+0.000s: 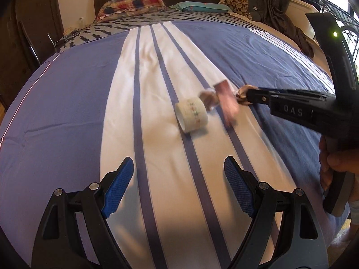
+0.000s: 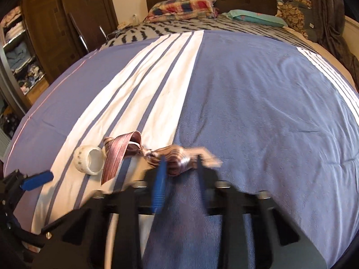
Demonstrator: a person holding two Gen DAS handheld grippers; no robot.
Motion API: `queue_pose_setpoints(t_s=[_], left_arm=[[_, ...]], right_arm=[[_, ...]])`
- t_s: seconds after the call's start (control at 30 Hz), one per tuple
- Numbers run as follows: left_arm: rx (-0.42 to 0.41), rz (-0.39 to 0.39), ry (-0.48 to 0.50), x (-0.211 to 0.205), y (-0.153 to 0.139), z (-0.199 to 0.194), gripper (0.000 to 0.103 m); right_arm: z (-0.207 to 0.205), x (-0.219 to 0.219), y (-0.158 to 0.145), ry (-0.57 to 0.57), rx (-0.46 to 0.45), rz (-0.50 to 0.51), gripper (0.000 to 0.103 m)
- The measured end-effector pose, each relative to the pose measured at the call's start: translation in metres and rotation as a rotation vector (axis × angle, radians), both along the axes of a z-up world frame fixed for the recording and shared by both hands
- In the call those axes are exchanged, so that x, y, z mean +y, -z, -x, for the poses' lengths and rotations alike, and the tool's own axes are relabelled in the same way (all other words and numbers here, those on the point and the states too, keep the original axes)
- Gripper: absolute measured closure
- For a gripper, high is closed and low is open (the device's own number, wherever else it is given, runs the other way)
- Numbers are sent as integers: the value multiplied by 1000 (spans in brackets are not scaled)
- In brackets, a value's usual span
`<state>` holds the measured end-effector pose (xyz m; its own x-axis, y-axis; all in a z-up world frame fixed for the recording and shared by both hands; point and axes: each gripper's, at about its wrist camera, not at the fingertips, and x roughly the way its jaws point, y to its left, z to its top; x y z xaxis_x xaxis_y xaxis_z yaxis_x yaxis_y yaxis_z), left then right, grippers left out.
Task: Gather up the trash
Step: 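Grasp the brown ribbon with the right tool while the left grasps the tape roll, then lower both tools to the bin and open them to drop ribbon and tape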
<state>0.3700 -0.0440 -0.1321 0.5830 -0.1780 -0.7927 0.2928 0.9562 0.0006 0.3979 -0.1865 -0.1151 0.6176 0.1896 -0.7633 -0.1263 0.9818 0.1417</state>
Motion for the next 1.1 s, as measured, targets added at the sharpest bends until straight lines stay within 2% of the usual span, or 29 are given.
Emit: queue_pose_setpoints(t_s=[0.07, 0.27, 0.37, 0.53, 0.63, 0.87, 1.1], left_arm=[[0, 7, 1, -3, -1, -9, 25], [-13, 23, -1, -11, -4, -30, 26], [-14, 33, 2, -16, -5, -39, 32], [22, 65, 10, -20, 0, -48, 70], [33, 71, 19, -20, 2, -44, 80], [-10, 67, 46, -14, -18, -2, 80], [-98, 64, 78, -8, -58, 62, 80]], right_arm=[[0, -1, -2, -5, -13, 8, 99], [0, -20, -12, 44, -53, 43, 100], [4, -31, -14, 56, -55, 50, 100], [18, -39, -18, 51, -66, 61, 100], [33, -39, -23, 35, -78, 73, 100], [73, -37, -43, 30, -118, 93, 100], [130, -36, -68, 23, -164, 92, 100]])
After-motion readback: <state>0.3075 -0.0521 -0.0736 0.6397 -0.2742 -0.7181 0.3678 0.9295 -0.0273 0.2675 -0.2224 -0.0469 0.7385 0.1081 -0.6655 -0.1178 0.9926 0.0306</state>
